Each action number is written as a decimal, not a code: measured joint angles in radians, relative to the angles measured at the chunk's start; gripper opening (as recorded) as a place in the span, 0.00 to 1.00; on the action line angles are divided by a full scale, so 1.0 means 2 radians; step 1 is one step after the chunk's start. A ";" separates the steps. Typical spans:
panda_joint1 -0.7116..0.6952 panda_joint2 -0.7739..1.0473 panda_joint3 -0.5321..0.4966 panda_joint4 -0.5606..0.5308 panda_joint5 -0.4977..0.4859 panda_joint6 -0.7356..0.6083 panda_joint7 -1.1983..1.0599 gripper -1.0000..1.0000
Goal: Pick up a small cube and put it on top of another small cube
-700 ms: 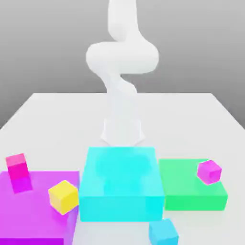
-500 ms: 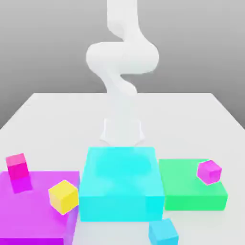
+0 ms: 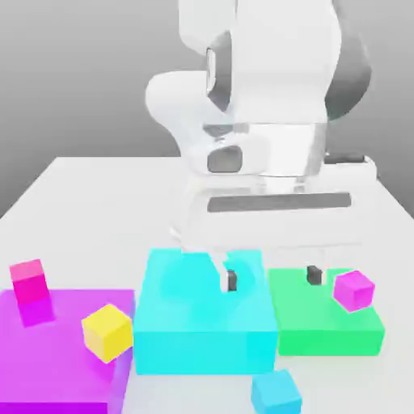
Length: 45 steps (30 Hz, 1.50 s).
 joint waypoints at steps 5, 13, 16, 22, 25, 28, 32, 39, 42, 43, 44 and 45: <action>0.007 0.090 0.006 -0.009 -0.003 0.032 -0.002 0.50; 0.022 0.194 -0.008 0.005 -0.021 0.106 0.010 0.00; 0.022 0.194 -0.008 0.005 -0.021 0.106 0.010 0.00; 0.014 0.134 0.003 -0.007 -0.007 0.058 0.000 0.00; 0.024 0.081 0.025 -0.029 -0.005 0.026 -0.033 0.00; 0.044 0.027 0.055 -0.057 0.004 0.000 -0.086 0.00; 0.102 -0.046 0.085 -0.096 0.034 -0.033 -0.173 0.00; 0.155 -0.103 0.101 -0.150 0.068 -0.033 -0.279 0.00; 0.152 -0.057 0.103 -0.159 0.047 0.021 -0.265 1.00; 0.152 -0.057 0.103 -0.159 0.047 0.021 -0.265 1.00; 0.152 -0.057 0.103 -0.159 0.047 0.021 -0.265 1.00; 0.152 -0.057 0.103 -0.159 0.047 0.021 -0.265 1.00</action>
